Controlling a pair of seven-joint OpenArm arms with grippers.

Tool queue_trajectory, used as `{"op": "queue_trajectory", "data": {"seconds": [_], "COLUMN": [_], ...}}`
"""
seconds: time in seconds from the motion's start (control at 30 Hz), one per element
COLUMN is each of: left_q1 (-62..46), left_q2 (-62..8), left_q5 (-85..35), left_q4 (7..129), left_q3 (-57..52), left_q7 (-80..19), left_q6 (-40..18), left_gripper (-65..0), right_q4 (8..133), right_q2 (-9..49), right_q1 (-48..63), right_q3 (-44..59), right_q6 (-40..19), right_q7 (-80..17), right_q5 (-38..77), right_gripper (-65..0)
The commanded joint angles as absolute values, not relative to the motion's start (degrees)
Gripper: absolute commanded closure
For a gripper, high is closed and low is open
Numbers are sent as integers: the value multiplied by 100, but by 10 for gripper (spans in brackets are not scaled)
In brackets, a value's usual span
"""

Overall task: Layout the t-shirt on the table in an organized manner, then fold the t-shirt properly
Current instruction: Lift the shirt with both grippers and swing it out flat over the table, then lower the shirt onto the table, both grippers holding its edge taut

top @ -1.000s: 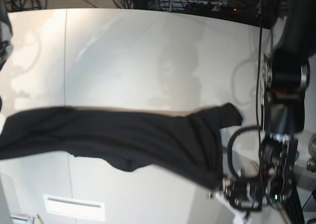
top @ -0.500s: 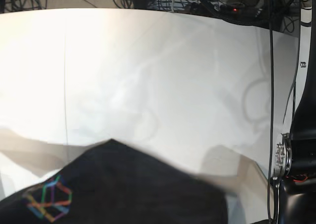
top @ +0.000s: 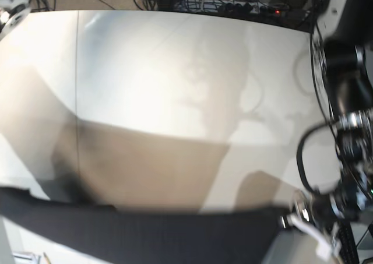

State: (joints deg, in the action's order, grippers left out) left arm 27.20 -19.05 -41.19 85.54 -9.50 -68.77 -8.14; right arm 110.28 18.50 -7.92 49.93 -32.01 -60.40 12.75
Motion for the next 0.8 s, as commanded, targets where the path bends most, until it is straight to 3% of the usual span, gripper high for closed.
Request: {"op": "queue_trajectory", "data": {"seconds": [0.0,0.17,0.37,0.57,0.77], "left_q1": [2677,954,-163,-576,-1033], "left_q2": [-1982,-1938,-1956,-1956,-2123], "left_q5": [-4259,-4259,-4259,-4259,-4259], "left_q4": [8716,8637,8365,8462,8945], "left_q3": [-989,-989,-989,-998,-1059], "left_q7": [-6615,-6404,-5666,-5657,-5657], "left_q6": [-848,-848,-848,-848,-840], "left_gripper": [0,0,0,0,0], "right_q4": [10932,9604,8655,8646,9578], "right_q2": [1771,1068,954,954,681], "right_q1": [-505,664,1182,1604,2475], "right_q3": [5042,4980,5007,5024,5024], "right_q6": [-3169,-3169,-3169,-3591,-3714], "right_q7": [-5692,-4444,-4207,-4242,-4215], "right_q5": [1420,1508,1516,1516,1516], "right_gripper": [0,0,0,0,0]}}
